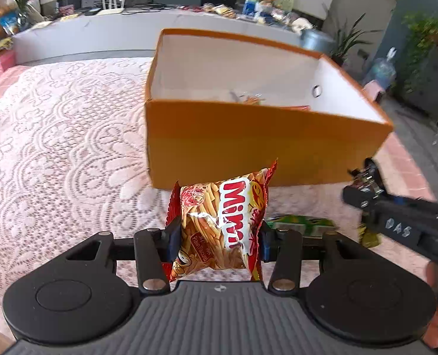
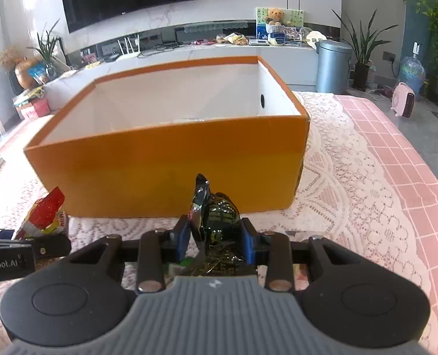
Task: Organize snacks
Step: 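Lift both held snacks and carry them into the orange box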
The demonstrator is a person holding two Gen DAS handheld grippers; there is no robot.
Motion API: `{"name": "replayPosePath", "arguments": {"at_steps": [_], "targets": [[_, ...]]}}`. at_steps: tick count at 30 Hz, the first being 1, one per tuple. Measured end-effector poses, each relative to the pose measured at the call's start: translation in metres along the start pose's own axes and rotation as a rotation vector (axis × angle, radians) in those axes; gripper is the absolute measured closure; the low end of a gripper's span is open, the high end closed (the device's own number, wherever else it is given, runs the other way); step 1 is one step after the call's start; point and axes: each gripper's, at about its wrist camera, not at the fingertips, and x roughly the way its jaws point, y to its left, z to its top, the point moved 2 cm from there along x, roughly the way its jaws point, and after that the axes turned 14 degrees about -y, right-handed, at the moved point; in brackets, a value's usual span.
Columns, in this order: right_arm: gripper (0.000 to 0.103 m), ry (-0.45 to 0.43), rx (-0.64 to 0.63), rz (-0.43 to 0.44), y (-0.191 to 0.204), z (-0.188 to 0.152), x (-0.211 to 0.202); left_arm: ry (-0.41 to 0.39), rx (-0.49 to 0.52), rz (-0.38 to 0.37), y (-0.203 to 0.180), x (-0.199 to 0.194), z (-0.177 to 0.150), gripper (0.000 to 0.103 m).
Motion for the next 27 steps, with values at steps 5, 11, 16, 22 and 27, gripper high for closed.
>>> {"name": "replayPosePath", "arguments": {"at_steps": [5,11,16,22,27], "targets": [[0.069,-0.018,0.003,0.021,0.004,0.001,-0.022,-0.019,0.004,-0.047,-0.009,-0.019,0.004,0.048],[0.069,-0.040,0.050,0.060,0.007,0.003,-0.051,-0.070,0.018,-0.113,-0.019,-0.048,0.017,0.048],[0.069,-0.078,0.054,0.074,0.007,0.018,-0.068,-0.123,0.025,-0.142,-0.024,-0.058,0.035,0.048],[0.069,-0.147,0.029,0.108,0.016,0.041,-0.082,-0.157,0.013,-0.149,-0.025,-0.056,0.052,0.048],[0.069,-0.179,-0.017,0.132,0.024,0.060,-0.080,-0.188,0.024,-0.150,-0.028,-0.053,0.068,0.048]]}}
